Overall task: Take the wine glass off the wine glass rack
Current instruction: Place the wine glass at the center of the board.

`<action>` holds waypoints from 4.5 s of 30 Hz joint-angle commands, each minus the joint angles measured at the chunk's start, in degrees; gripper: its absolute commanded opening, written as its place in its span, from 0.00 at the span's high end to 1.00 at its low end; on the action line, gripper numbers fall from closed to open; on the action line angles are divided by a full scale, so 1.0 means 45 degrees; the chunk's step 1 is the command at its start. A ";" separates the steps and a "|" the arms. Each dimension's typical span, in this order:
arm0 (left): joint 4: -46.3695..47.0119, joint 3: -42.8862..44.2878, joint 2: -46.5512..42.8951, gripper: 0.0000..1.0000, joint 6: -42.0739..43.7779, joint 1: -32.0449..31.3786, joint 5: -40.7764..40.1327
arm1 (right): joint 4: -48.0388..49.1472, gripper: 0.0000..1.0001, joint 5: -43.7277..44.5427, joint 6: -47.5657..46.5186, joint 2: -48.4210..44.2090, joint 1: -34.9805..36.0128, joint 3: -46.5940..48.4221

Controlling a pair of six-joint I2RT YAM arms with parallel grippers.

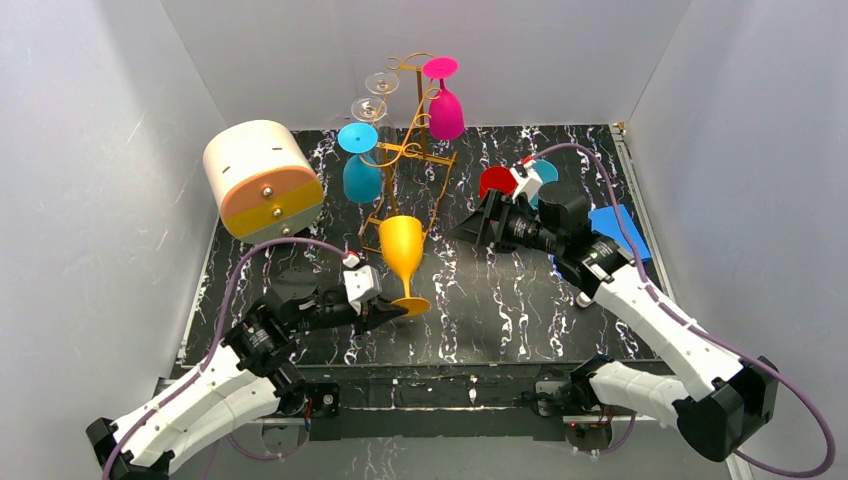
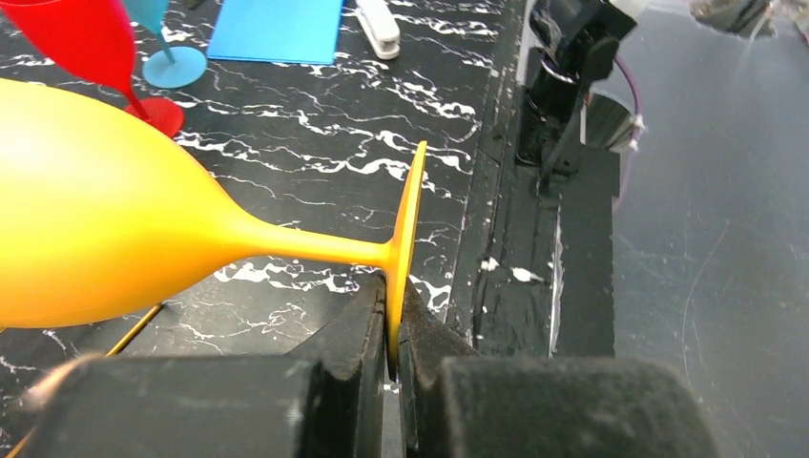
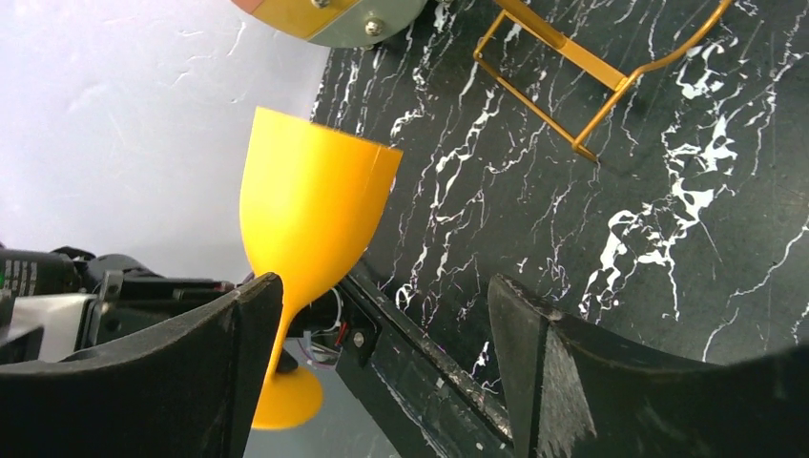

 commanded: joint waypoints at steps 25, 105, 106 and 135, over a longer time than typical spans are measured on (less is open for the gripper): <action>0.0499 0.0617 0.1369 1.00 0.1367 -0.0002 0.6077 | 0.1027 0.25 -0.8769 0.1104 0.3072 -0.1114 0.1590; -0.0651 0.1093 0.1623 1.00 0.2212 0.0000 0.5409 | 0.0390 0.59 -1.2973 0.1165 0.4046 -0.1110 0.2244; -0.0647 0.1122 0.1644 1.00 0.2227 -0.0007 0.5490 | 0.0338 0.59 -1.2995 0.1149 0.4016 -0.1113 0.2244; -0.0794 0.1069 0.1057 0.47 0.1249 0.0000 0.3716 | -0.2474 0.99 -1.1691 -0.1764 0.3978 -0.1104 0.3338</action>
